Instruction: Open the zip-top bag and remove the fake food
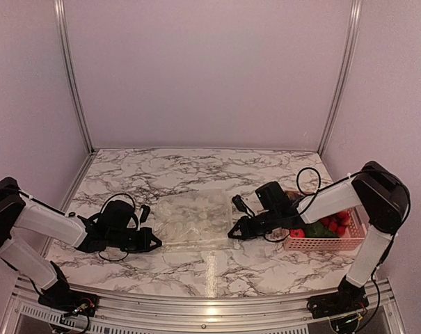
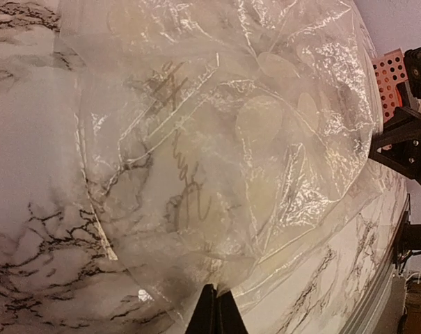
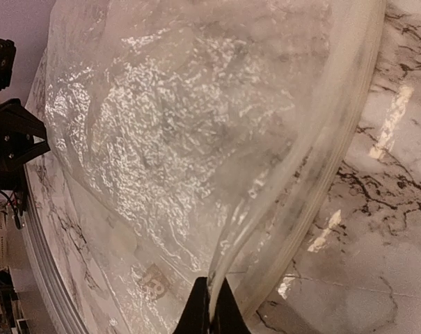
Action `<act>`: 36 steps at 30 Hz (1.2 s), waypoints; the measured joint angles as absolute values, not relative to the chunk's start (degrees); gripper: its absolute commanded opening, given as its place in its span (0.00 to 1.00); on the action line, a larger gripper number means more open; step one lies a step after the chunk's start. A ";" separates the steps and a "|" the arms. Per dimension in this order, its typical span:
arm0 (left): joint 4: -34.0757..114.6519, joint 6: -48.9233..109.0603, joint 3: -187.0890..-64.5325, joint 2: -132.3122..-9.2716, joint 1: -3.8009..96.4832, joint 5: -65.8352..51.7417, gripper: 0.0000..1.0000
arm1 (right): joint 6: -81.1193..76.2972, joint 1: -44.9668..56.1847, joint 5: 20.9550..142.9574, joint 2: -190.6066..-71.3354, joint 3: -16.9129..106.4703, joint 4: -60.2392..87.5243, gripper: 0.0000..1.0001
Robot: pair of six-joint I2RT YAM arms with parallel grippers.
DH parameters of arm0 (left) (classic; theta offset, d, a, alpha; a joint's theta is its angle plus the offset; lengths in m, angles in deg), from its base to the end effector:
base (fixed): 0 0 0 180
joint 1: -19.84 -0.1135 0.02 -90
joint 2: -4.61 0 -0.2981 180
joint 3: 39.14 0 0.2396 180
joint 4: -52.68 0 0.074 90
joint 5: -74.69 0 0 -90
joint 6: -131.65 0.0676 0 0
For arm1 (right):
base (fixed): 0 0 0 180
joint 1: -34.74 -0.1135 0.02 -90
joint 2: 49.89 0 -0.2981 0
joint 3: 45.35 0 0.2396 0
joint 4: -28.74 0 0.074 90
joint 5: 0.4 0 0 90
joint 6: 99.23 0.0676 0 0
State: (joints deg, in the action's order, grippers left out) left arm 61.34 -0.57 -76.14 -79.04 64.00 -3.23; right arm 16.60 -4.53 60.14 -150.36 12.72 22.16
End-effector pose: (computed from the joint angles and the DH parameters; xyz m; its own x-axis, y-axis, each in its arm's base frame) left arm 0.1780 -0.1926 0.1493 -0.8643 -0.0766 -0.4971 0.2954 0.7226 -0.6250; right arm 0.2409 0.2399 0.1448 -0.8747 -0.2252 -0.4291 -0.4665 0.6309 0.6200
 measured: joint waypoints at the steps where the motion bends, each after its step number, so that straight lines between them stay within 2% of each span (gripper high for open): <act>1: 60.60 -0.04 -77.37 -79.76 63.17 -3.47 0.00 | 16.36 -4.40 60.82 -150.66 13.42 21.94 0.24; 4: 58.61 1.84 -81.08 -82.15 59.52 -4.28 0.00 | 15.61 -3.59 62.70 -151.49 16.02 21.31 0.41; 7: 56.73 3.87 -85.26 -83.98 55.81 -5.11 0.00 | 14.72 -2.19 63.82 -151.56 18.90 20.41 0.49; 8: 56.05 4.68 -86.70 -84.46 54.87 -5.35 0.05 | 14.46 -1.23 64.04 -151.56 20.06 20.13 0.53; 12: 53.50 7.52 -91.95 -86.23 52.79 -5.44 0.45 | 12.93 3.40 64.91 -151.43 24.13 18.77 0.70; 16: 51.53 9.66 -94.42 -85.64 50.76 -5.18 0.75 | 10.98 6.46 66.02 -148.61 25.46 15.82 0.87; 18: 49.58 10.88 -94.59 -83.81 49.45 -5.31 0.97 | 9.84 7.40 66.31 -145.39 25.50 13.99 0.98; 30: 37.50 17.92 -102.98 -64.75 46.21 -11.97 0.99 | 6.13 14.94 66.94 -124.87 24.58 12.76 0.99; 36: 34.70 18.60 -102.94 -61.93 45.01 -17.83 0.99 | 5.98 16.02 69.02 -115.03 15.34 15.95 0.99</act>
